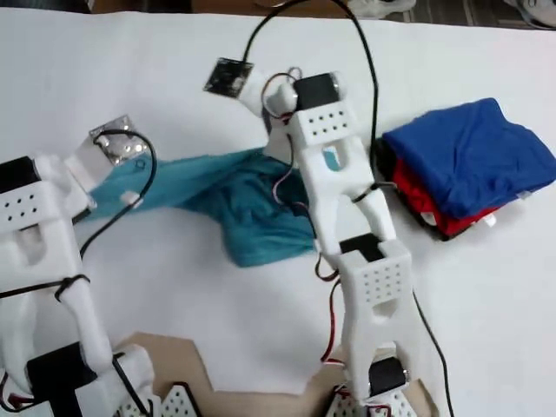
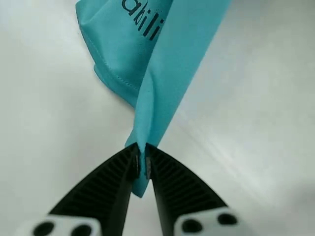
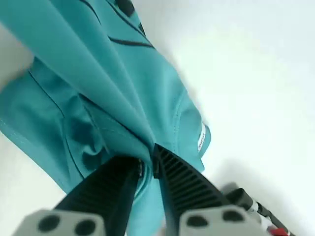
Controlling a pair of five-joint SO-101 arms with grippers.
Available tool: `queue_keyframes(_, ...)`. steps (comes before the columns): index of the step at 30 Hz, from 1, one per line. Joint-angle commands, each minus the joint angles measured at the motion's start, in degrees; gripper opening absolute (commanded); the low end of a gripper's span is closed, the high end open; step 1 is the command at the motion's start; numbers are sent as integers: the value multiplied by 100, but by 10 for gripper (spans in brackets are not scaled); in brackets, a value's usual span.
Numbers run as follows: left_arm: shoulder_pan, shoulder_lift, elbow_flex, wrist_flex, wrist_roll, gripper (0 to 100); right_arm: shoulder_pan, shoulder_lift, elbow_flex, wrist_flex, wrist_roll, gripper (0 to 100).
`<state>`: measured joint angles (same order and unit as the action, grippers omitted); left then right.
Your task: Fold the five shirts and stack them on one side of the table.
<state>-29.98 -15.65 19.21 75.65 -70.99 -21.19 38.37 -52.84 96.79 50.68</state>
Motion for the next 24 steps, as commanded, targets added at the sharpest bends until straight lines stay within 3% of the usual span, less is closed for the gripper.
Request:
queue_keyframes(1,-35,-264,31,-53,-18,22,321,119,18,-119,35,23)
queue_keyframes(7,62,-281,514,-246,-26,22,259,734,-44,-233,-246,50)
queue_keyframes(12,35,-299,716,-563,-9,22,259,646,18,233,-862,256)
queue_keyframes(14,35,-308,699,-563,-9,22,286,497,44,409,-862,295)
queue_keyframes(24,35,-308,681,-589,-26,22,330,-760,1679,163,-738,176)
